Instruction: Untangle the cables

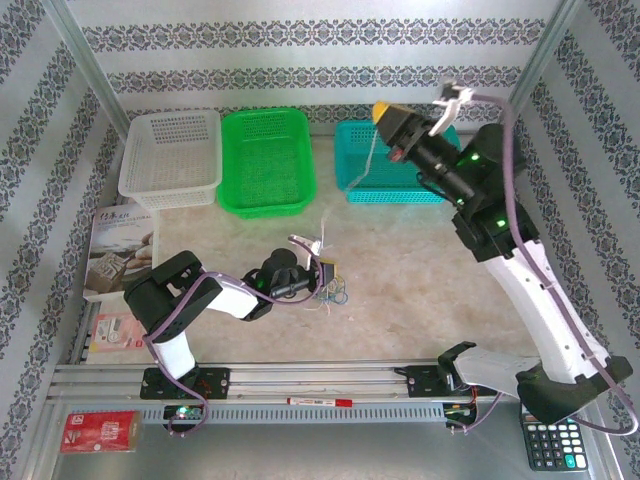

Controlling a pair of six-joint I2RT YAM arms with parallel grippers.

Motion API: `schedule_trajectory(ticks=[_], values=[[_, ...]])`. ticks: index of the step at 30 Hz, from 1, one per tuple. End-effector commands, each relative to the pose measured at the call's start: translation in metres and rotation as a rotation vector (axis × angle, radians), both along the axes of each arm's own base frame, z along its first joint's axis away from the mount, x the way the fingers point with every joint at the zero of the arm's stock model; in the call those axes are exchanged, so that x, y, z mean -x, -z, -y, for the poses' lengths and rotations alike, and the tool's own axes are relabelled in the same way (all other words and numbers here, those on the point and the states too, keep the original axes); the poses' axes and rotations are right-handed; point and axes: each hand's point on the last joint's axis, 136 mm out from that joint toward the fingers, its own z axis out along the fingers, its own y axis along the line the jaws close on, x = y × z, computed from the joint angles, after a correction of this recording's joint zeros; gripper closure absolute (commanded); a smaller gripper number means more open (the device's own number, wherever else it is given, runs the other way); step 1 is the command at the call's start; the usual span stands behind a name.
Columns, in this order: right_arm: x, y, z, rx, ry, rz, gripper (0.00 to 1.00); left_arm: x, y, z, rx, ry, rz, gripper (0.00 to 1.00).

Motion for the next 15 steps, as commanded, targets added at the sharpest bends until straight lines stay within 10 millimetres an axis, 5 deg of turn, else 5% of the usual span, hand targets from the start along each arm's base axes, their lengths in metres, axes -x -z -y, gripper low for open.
schedule_trajectory(ticks=[1, 5, 10, 15], values=[[0.014, -0.046, 0.022, -0.069, 0.032, 0.112, 1.00, 0.005, 0.004, 0.001, 0.007, 0.001, -0.004, 0.84], [0.006, -0.058, 0.035, -0.079, 0.076, 0.130, 1.00, 0.006, 0.004, 0.001, 0.011, -0.001, -0.007, 0.82], [-0.025, -0.040, 0.041, -0.046, 0.143, 0.099, 1.00, 0.003, -0.012, 0.006, 0.044, 0.001, -0.006, 0.69], [-0.064, -0.003, 0.049, 0.002, 0.228, 0.046, 1.00, 0.001, -0.047, 0.011, 0.088, 0.009, 0.010, 0.31]])
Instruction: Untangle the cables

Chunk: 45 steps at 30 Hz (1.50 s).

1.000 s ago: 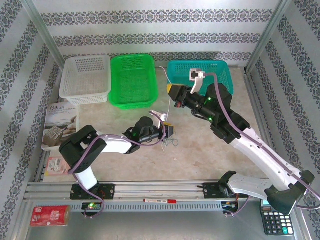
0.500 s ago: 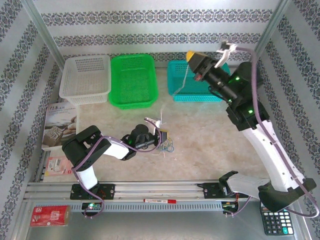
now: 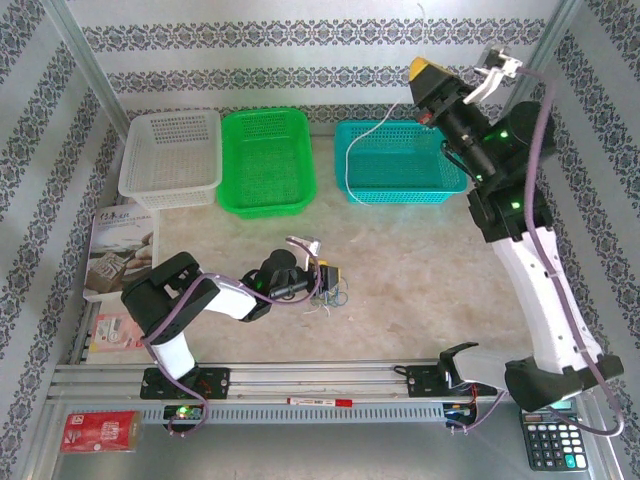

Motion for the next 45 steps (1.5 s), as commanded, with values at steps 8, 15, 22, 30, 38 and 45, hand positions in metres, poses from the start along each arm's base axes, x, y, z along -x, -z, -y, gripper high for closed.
schedule_trajectory(ticks=[8, 15, 22, 30, 38, 45], values=[[-0.087, 0.055, 0.029, 0.073, 0.195, -0.066, 1.00, -0.002, -0.076, 0.010, 0.053, 0.016, 0.069, 0.00], [-0.142, 0.071, 0.040, 0.114, 0.314, -0.058, 1.00, -0.001, -0.095, -0.002, 0.014, -0.023, 0.046, 0.00], [-0.196, 0.106, 0.040, 0.165, 0.368, -0.096, 1.00, 0.002, -0.111, -0.032, -0.057, -0.099, 0.056, 0.00], [-0.237, 0.215, 0.040, 0.302, 0.397, -0.270, 1.00, 0.003, -0.120, -0.052, -0.050, -0.154, 0.070, 0.00], [-0.249, 0.288, 0.079, 0.258, 0.398, -0.475, 0.70, 0.003, -0.119, -0.051, -0.037, -0.156, 0.055, 0.00], [-0.222, 0.236, 0.072, 0.206, 0.301, -0.421, 0.43, 0.003, -0.117, -0.055, -0.011, -0.183, 0.043, 0.00]])
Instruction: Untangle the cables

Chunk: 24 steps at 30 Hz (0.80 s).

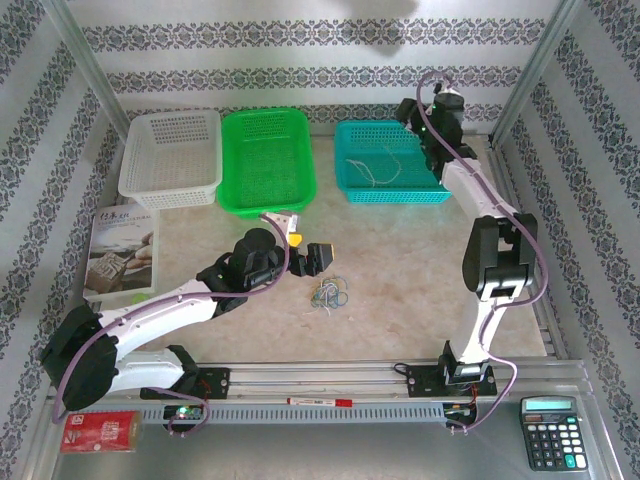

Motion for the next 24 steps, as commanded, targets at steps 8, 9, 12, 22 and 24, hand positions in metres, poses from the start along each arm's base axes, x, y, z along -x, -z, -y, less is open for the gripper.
schedule_trajectory(ticks=[8, 9, 12, 22, 24], values=[[0.092, -0.050, -0.068, -0.115, -0.226, 0.043, 0.43, -0.004, 0.017, -0.018, 0.049, -0.092, -0.022, 0.00], [0.105, -0.044, -0.076, -0.114, -0.250, 0.030, 0.43, -0.004, 0.019, -0.019, 0.050, -0.098, -0.025, 0.00], [0.144, -0.024, -0.095, -0.120, -0.306, -0.016, 0.43, -0.002, 0.026, -0.022, 0.049, -0.112, -0.045, 0.00], [0.288, 0.082, -0.157, -0.067, -0.521, -0.230, 0.43, 0.005, 0.033, -0.047, 0.045, -0.185, -0.108, 0.00], [0.314, 0.104, -0.163, -0.033, -0.557, -0.280, 0.43, 0.006, 0.034, -0.052, 0.041, -0.188, -0.118, 0.00]])
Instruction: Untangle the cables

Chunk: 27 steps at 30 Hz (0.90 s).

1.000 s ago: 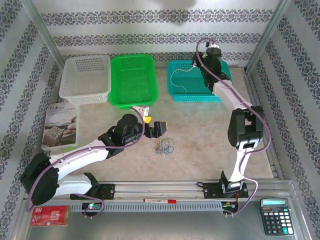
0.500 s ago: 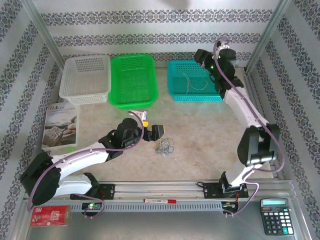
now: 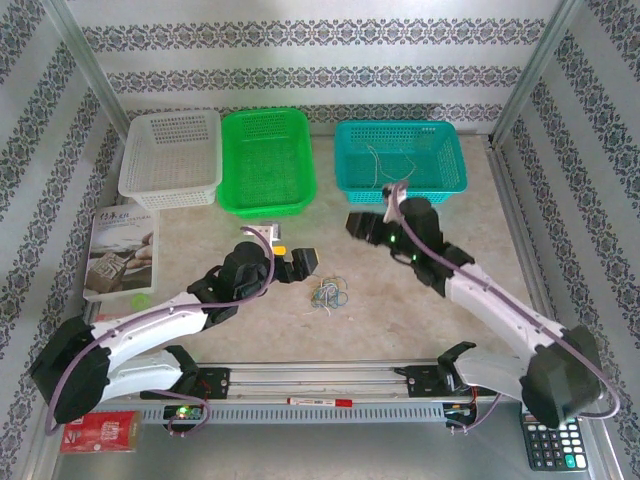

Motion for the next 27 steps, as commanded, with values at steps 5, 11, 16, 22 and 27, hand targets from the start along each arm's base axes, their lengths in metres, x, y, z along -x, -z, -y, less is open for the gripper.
schedule_trajectory(ticks=[5, 11, 16, 22, 27], values=[[0.080, 0.069, -0.005, 0.145, -0.115, -0.138, 0.47, 0.003, 0.013, -0.024, -0.018, -0.051, -0.063, 0.00], [0.117, 0.100, -0.014, 0.149, -0.198, -0.208, 0.53, 0.002, 0.016, -0.028, -0.020, -0.054, -0.078, 0.00], [0.121, 0.109, -0.025, 0.131, -0.220, -0.223, 0.58, 0.000, 0.020, -0.025, -0.026, -0.043, -0.097, 0.00], [0.115, 0.121, -0.036, 0.123, -0.218, -0.242, 0.64, -0.002, 0.024, -0.021, -0.022, -0.031, -0.115, 0.00], [0.110, 0.134, -0.044, 0.141, -0.230, -0.261, 0.73, -0.005, 0.024, -0.018, -0.015, -0.029, -0.118, 0.00]])
